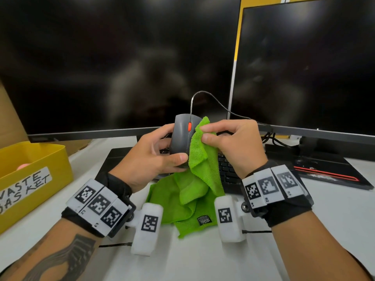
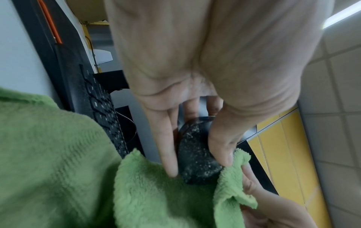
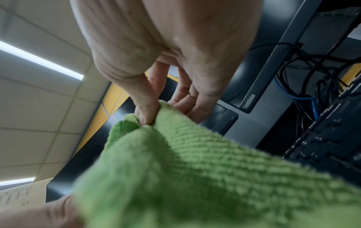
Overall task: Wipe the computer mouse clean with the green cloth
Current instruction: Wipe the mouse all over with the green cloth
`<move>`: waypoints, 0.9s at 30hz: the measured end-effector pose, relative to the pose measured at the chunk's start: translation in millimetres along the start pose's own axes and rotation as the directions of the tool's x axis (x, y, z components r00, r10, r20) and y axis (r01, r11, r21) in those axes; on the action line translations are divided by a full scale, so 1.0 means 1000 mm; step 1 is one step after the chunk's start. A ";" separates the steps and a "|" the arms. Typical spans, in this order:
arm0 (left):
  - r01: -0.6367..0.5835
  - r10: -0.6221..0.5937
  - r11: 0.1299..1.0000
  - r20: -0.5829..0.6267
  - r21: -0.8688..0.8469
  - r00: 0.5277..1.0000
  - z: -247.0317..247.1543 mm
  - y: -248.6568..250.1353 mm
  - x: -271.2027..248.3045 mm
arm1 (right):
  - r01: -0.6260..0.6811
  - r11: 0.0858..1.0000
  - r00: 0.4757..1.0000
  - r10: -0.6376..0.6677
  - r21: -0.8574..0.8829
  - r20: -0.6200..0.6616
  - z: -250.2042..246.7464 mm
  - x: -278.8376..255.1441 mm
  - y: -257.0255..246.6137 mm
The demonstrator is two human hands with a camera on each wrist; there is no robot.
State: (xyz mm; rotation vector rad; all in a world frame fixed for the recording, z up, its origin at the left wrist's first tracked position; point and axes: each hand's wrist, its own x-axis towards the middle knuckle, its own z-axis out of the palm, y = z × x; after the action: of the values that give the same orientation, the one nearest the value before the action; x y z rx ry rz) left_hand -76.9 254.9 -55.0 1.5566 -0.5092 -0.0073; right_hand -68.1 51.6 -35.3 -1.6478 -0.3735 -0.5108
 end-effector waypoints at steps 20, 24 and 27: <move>0.015 -0.019 0.998 0.048 0.067 0.999 0.002 -0.003 -0.001 | 0.083 0.996 0.987 -0.084 -0.015 -0.135 -0.002 0.005 0.009; -0.004 0.000 0.997 0.044 0.083 0.999 -0.001 -0.003 0.000 | 0.136 0.991 0.984 -0.135 -0.004 -0.119 0.000 0.004 0.005; -0.022 0.017 0.993 0.039 0.120 0.999 0.000 -0.003 -0.002 | 0.150 0.989 0.982 -0.150 -0.013 -0.111 0.002 0.002 0.003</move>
State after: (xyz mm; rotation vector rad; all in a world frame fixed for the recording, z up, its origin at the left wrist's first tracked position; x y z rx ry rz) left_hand -77.6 254.8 -58.3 1.6719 -0.5630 0.0092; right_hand -64.2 52.7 -37.2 -1.5947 -0.4158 -0.7143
